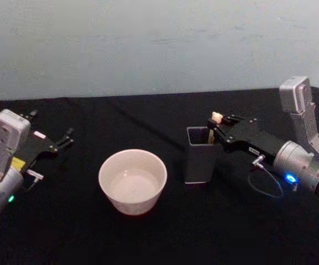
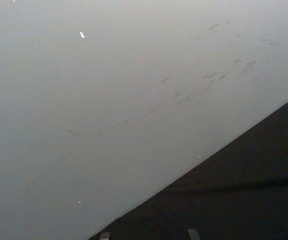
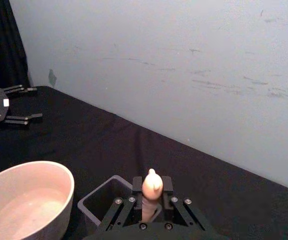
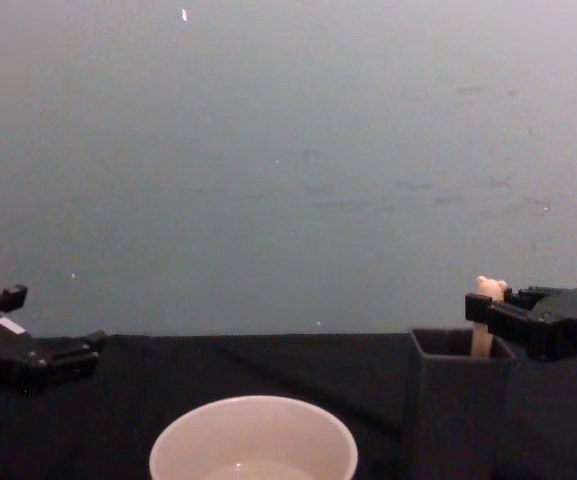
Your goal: Pick up the stirring spoon with one hand, stir inside the cup, then place it back in its original position.
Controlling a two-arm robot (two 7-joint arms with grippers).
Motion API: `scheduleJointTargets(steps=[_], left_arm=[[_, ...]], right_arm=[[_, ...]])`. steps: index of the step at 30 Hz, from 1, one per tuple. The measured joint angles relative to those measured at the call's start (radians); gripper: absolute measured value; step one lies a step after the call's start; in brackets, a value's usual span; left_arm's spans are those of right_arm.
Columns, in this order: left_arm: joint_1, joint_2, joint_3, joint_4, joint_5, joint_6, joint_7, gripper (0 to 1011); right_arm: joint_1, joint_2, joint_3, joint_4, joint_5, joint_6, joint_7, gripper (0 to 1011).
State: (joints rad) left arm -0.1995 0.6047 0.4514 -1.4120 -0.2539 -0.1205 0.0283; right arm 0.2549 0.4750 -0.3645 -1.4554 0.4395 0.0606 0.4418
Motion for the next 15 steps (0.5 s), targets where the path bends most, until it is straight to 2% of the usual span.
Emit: scheduleJointTargets(steps=[9,15], left_arm=[[0.0,0.0,0.0,0.0,0.0,0.0,0.0,1001],[0.0,0.0,0.0,0.0,0.0,0.0,0.0,1001]], right_arm=[[-0.001,-0.001,0.002,0.0,0.0,0.0,0.0,215],[-0.005,-0.005,0.021,-0.014,0.025,0.017,0.003,215]])
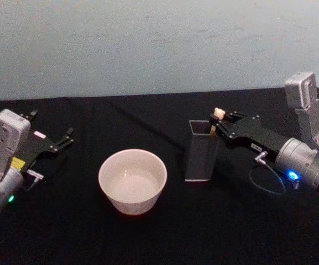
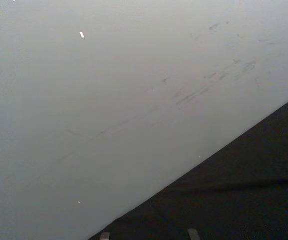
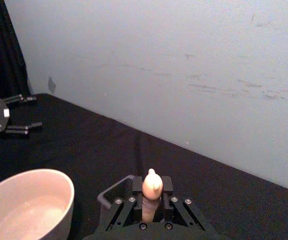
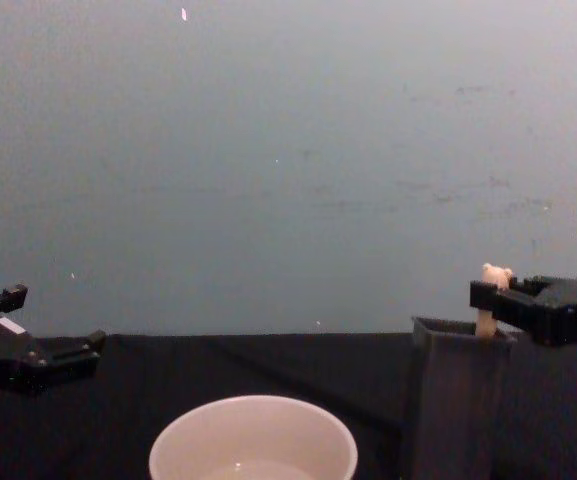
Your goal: Pick up the stirring spoon with one hand, stir inside the cup, then place it back in its original position.
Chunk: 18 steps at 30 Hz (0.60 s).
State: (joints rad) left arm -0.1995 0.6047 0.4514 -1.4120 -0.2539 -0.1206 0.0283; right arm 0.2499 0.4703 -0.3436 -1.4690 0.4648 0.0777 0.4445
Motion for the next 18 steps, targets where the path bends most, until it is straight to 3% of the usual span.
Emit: scheduleJointTargets(steps=[18], left_arm=[[0.0,0.0,0.0,0.0,0.0,0.0,0.0,1001]], right_arm=[[-0.01,0.026,0.062,-0.101,0.129,0.039,0.001,215]])
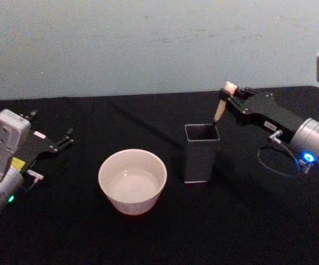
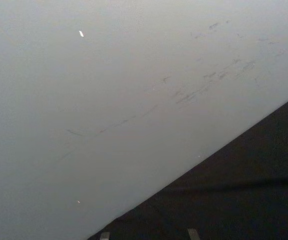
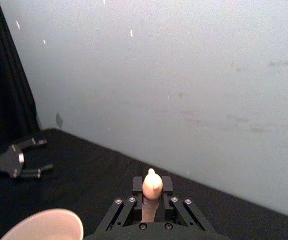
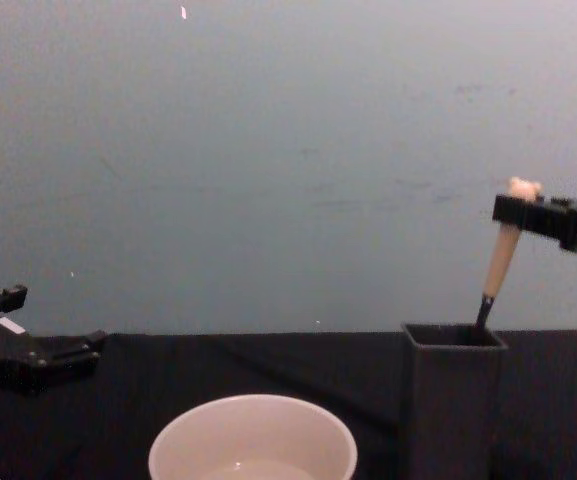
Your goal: Pick up the stirring spoon with one hand, stir inside the cup, then place it back in its original position.
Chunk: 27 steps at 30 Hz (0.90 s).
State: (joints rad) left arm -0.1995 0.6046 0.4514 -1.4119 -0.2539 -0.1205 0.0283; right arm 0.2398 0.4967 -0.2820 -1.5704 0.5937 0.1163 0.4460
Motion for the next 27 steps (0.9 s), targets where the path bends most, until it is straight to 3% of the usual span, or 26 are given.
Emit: scheduleJointTargets(steps=[16,27], left_arm=[[0.0,0.0,0.0,0.0,0.0,0.0,0.0,1001],[0.0,0.0,0.0,0.0,0.0,0.0,0.0,1001]], right_arm=[[0.041,-0.013,0.013,-0.043,0.083,-0.026,-0.027,215],[0.076,-0.031,-0.055,-0.048,0.097,-0.019,-0.027,215]])
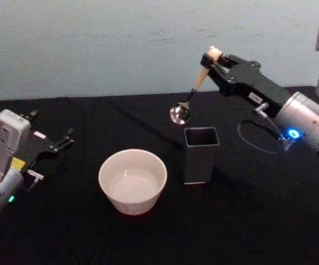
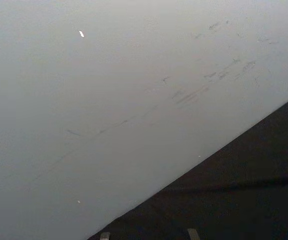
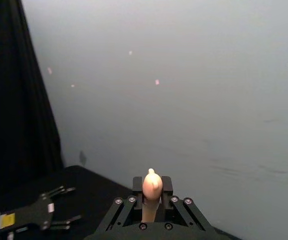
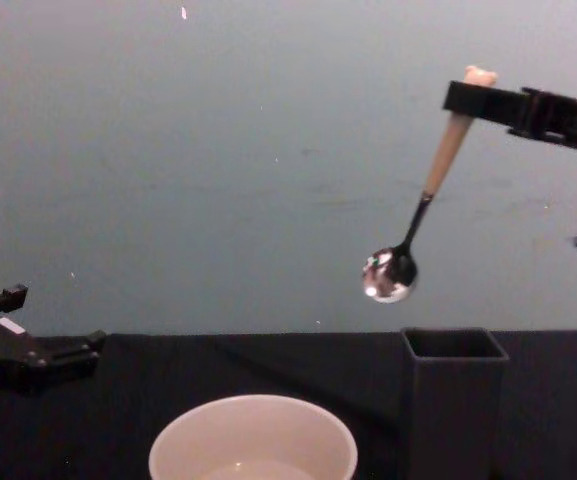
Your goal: Pick up the stirring spoon with one hand, stir inside the cup, then place it back in its original position.
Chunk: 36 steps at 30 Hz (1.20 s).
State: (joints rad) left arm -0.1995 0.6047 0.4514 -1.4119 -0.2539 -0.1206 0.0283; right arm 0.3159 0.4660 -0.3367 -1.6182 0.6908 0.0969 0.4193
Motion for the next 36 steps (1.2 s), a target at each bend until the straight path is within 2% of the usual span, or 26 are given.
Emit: scheduleJointTargets(steps=[8,14,17,18,28,36], left_arm=[[0.0,0.0,0.0,0.0,0.0,0.0,0.0,1001],[0.0,0.0,0.0,0.0,0.0,0.0,0.0,1001],[0.0,0.0,0.0,0.0,0.0,0.0,0.0,1001],[0.0,0.0,0.0,0.0,0.0,0.0,0.0,1001],[0.0,0.0,0.0,0.0,0.0,0.0,0.0,1001],[0.0,0.0,0.0,0.0,0.0,0.0,0.0,1001]], right_arm=[[0.015,-0.018,-0.078,0.024,-0.04,-0.01,0.021,215],[0.014,-0.027,-0.113,0.03,-0.057,-0.018,0.036,215],[0.01,-0.028,-0.141,0.035,-0.09,-0.043,0.051,215],[0.01,-0.028,-0.141,0.035,-0.09,-0.043,0.051,215],[-0.011,-0.033,-0.198,0.08,-0.214,-0.136,0.085,215],[-0.025,-0.038,-0.214,0.099,-0.262,-0.167,0.117,215]])
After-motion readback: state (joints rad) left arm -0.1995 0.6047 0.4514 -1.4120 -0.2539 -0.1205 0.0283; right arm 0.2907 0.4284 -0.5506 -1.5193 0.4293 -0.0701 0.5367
